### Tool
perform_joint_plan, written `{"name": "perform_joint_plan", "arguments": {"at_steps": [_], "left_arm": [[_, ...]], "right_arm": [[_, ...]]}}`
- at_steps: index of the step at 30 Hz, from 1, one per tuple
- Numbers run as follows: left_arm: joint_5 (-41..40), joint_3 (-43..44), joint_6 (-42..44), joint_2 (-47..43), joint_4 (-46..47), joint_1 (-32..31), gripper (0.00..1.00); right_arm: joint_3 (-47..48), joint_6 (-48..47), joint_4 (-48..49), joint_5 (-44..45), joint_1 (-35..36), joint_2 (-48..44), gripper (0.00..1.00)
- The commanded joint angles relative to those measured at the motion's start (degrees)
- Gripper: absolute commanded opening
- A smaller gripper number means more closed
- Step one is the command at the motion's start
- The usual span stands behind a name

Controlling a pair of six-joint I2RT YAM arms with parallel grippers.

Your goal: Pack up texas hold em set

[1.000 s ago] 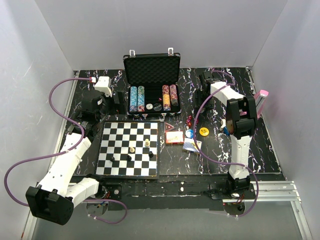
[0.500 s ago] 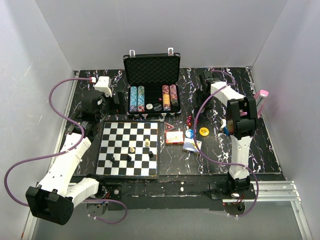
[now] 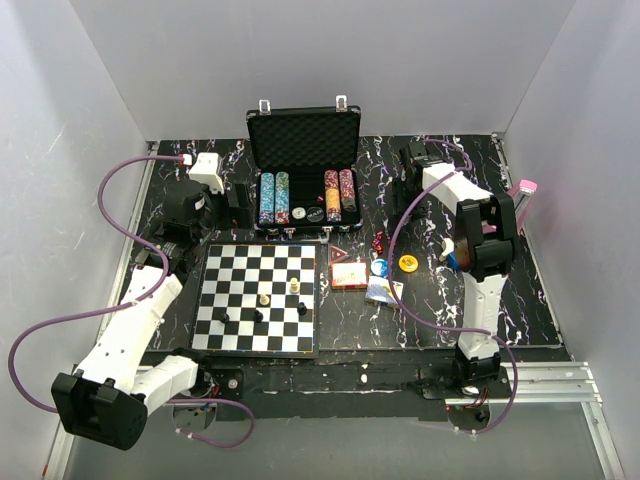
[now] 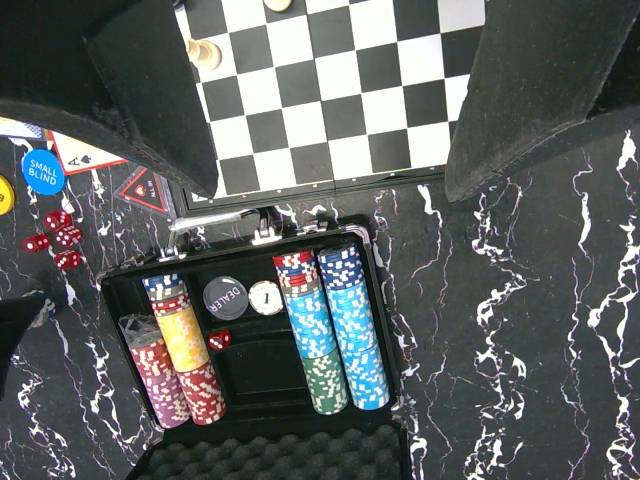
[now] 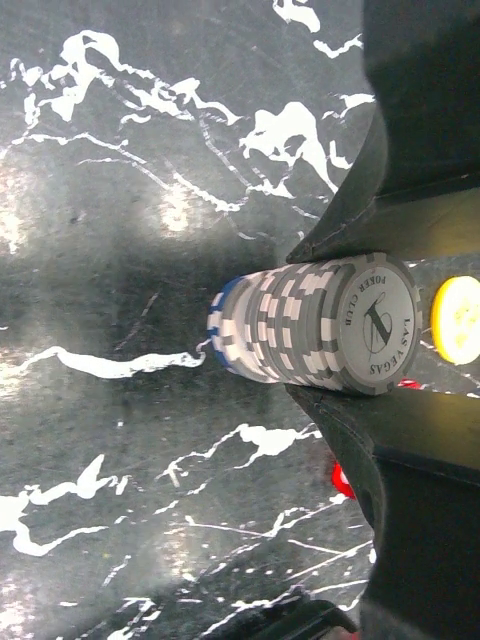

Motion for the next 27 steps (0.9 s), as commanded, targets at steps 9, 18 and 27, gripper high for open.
{"name": "perform_joint_plan", "arguments": {"at_steps": [9,18,27], "left_arm": [[0.88,0.17,-0.66,-1.22,0.45,-0.22,0.98],[15.54,4.21,-11.82,3.00,-0.61,-0.22,0.98],[33.82,8.35,-18.07,10.56,0.53,-0.31,0.98]], "right_arm": [[-4.22,-8.44,4.52,-3.44,0.33,-11.28,0.01],[-18.01,-16.87,14.27,-11.09,6.47,-26.13,0.01],[-30.67,-19.08,24.29,-20.05,16.84,-42.65,0.01]]}}
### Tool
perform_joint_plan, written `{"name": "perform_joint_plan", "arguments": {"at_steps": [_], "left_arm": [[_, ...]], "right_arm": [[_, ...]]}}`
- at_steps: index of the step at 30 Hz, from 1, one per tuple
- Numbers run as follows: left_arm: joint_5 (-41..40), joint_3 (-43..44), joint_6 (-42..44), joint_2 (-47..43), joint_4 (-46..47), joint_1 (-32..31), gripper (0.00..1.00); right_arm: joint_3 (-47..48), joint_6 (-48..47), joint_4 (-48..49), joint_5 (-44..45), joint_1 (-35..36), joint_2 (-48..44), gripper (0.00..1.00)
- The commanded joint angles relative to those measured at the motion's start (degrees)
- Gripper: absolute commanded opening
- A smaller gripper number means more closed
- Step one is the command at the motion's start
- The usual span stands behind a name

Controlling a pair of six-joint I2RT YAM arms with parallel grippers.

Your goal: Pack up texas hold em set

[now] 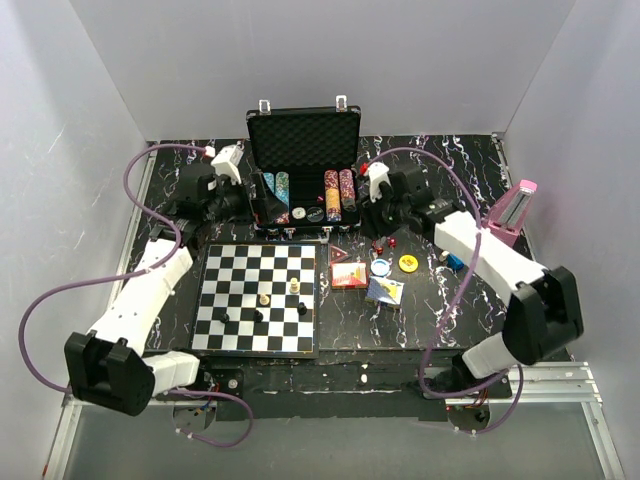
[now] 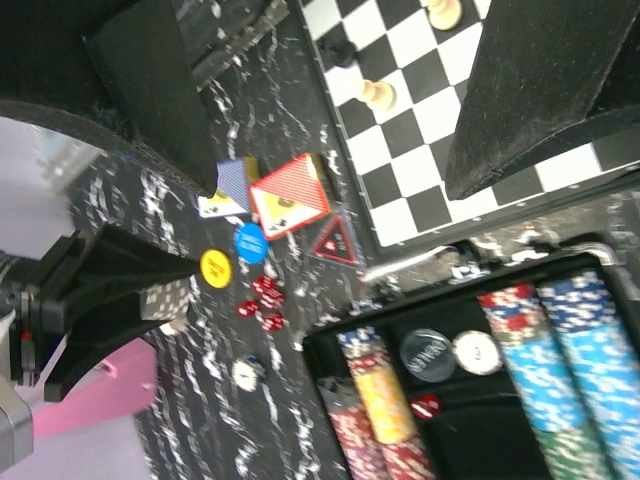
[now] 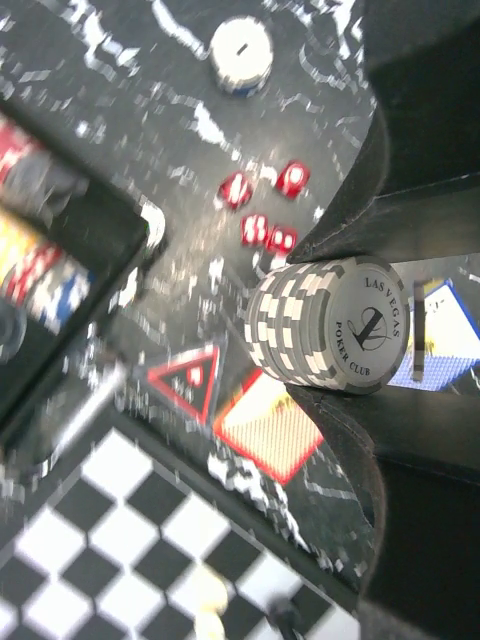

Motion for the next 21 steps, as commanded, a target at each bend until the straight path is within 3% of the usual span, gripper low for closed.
{"name": "perform_joint_plan", "arguments": {"at_steps": [1,5,13,21], "left_arm": [[14.33,3.28,-4.36,1.75,1.86,-0.31,0.98],[21.74,2.14,-9.02,3.51,7.22,-1.10,0.98],[20.78,3.10,-8.50,8.17,7.50,-4.26,0.98],[11.48,5.65,-6.04,12.22,0.65,-5.32,0.98]], "right_arm": [[-4.36,-1.66,9.17,-7.40,3.54,-8.83,0.01],[-6.21,-0.26,11.02,-11.27,6.00,-13.32,0.01],[-8.33,0.01,11.99,-10.67,6.97,-13.68,0.01],[3.27,7.10,-3.12,0.83,6.97,-1.13,0.01]]}}
